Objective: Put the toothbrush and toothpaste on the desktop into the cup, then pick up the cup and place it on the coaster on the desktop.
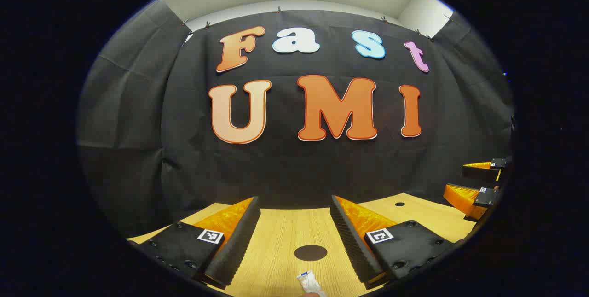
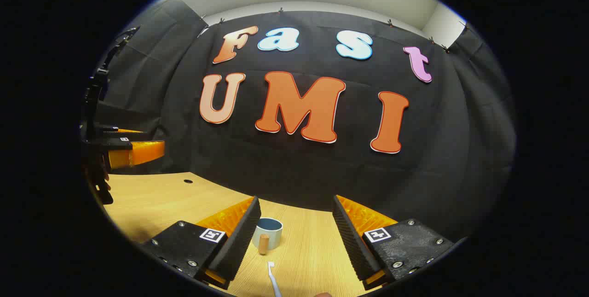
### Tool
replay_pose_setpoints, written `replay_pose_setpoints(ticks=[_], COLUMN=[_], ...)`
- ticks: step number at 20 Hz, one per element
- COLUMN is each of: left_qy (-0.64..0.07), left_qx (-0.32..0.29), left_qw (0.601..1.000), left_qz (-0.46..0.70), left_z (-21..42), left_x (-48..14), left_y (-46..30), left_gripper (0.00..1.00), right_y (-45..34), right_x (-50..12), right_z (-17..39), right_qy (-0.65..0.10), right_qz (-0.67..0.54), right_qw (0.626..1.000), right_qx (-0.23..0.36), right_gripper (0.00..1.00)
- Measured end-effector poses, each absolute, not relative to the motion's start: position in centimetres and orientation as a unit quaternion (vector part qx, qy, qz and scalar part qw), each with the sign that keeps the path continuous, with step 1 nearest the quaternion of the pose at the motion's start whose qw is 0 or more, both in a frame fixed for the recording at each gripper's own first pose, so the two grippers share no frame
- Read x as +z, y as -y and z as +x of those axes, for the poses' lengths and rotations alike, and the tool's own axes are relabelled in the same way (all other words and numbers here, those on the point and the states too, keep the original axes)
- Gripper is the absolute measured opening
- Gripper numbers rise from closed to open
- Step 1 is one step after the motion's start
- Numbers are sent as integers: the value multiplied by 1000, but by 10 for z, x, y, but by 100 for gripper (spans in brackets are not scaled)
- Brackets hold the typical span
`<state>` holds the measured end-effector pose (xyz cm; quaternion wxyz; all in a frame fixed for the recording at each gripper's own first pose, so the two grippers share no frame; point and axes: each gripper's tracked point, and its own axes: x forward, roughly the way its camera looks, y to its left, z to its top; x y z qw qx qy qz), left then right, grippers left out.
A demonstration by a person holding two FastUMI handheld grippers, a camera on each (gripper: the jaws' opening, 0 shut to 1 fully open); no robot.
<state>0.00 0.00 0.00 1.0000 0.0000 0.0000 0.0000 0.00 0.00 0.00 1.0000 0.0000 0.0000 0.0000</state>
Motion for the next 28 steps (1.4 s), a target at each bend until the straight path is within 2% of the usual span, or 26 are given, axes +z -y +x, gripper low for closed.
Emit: replay_pose_setpoints(ticks=[16, 22, 28], left_qy=[-46, -57, -117], left_qx=[5, 1, -22], left_qw=[999, 998, 993], left_qz=[-6, -10, -7], left_z=[0, -1, -13], left_x=[-19, -24, -45], left_y=[-5, -2, 6], left_gripper=[97, 97, 97], right_y=[-11, -6, -4], right_x=[-35, -38, -50], right_z=[11, 8, 3], right_qy=[-32, -39, -70], right_qz=[7, 8, -5], right_qw=[999, 999, 997], right_qx=[34, 24, 21], right_gripper=[94, 94, 94])
